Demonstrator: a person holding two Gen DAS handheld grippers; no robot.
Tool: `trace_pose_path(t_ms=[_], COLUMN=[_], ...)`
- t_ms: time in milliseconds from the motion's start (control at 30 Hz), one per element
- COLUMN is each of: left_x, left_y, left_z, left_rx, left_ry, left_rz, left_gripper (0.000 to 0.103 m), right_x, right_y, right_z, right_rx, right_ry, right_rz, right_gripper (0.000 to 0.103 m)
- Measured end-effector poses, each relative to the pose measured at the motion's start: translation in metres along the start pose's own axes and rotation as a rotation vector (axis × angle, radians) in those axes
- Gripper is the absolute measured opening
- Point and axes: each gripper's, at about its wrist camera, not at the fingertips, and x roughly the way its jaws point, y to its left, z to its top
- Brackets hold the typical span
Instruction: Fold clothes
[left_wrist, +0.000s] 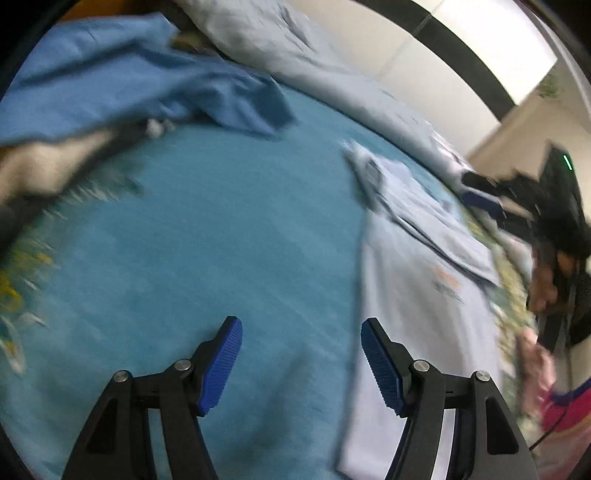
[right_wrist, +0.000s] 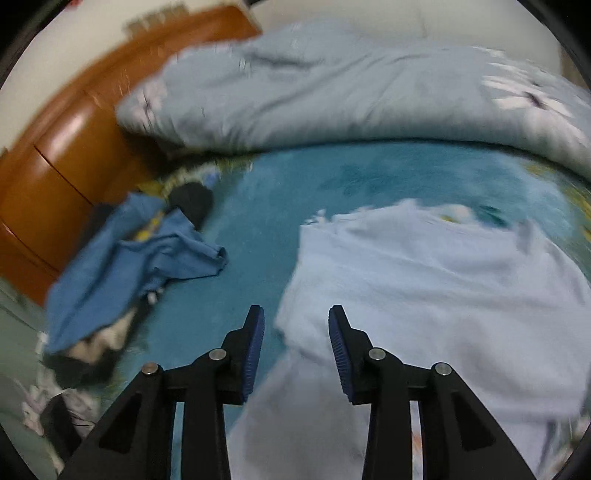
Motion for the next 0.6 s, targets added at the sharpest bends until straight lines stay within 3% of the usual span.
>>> trace_pose_path(t_ms=[67,133,267,400,467,600], left_x=[0.006,0.011,0.017,0.015,0.011,0.003], left_y=[-0.007,-0.018,-0.039,-0.049,-0.050,-0.050], left_z=[-0.008,-0.015,-0.027,-0.043,-0.051,-0.064], left_rx=[0.000,0.042,0.112,0.152,0.155,0.137], left_ry=[0.037,0.062,0.127,0.168,0.214,0.274], left_rz=[-0.044,-0.039,-0.054,-0.068,-0.111,-0.198], left_gripper=[0.071,0.071,0.071,0.072,0.075,0.075], right_x=[-0.031,-0.063,-0.119,-0.151,-0.164,-0.157], right_y=[-0.026,-0.053,-0.118,-0.164,-0.164,-0.142], right_z=[-0.036,-0.071,-0.156,-0.231,-0.255,-0.276], right_rx=[0.019,0.038,0.153,0.359,0.377,0.370], right_ry=[-0.005,-0.011,-0.024,-0.042,-0.077,-0.035], right_rz=[-0.030,-0.059,-0.177,-0.131,-0.069,0.021], right_gripper=[0.044,0.051,0.051,0.051,0.051,0.051])
